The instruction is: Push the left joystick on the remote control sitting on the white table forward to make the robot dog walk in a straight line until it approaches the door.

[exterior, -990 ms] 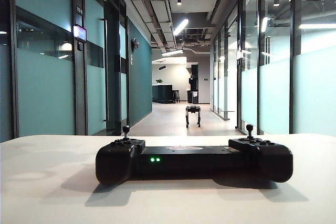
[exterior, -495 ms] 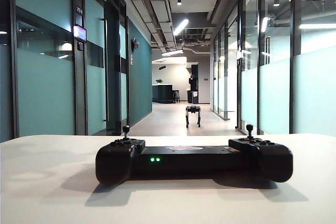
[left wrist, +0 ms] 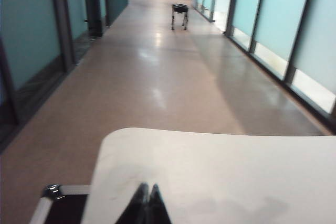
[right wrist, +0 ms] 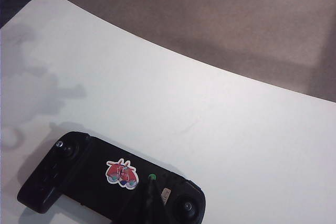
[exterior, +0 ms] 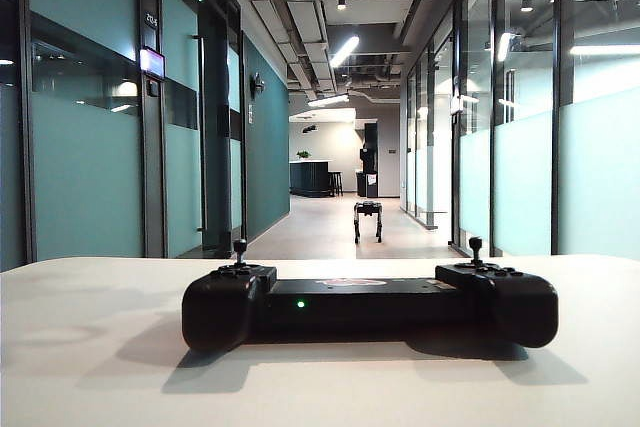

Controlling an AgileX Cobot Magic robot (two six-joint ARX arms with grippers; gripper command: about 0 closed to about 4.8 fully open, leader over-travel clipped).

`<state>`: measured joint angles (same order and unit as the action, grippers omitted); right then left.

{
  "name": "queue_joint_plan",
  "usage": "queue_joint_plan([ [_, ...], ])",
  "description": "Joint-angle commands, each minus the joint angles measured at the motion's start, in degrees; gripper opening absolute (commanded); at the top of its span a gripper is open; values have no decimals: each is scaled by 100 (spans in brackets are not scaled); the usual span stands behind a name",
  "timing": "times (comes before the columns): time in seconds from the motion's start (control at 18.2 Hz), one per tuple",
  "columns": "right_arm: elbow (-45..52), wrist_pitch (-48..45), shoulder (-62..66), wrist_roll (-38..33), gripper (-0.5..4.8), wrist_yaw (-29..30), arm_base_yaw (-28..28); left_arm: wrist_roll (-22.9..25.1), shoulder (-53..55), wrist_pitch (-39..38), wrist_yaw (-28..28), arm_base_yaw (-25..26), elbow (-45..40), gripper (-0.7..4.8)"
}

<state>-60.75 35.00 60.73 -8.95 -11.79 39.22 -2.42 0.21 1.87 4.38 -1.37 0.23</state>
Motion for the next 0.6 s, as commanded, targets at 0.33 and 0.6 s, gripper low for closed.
queue_joint_plan([
  [0.33, -20, -96, -26, 15, -5, -11, 4, 28, 2, -59, -566, -24, 17, -5],
  [0.6, -20, -96, -26, 15, -5, -11, 4, 181, 2, -74, -518, -24, 17, -5],
])
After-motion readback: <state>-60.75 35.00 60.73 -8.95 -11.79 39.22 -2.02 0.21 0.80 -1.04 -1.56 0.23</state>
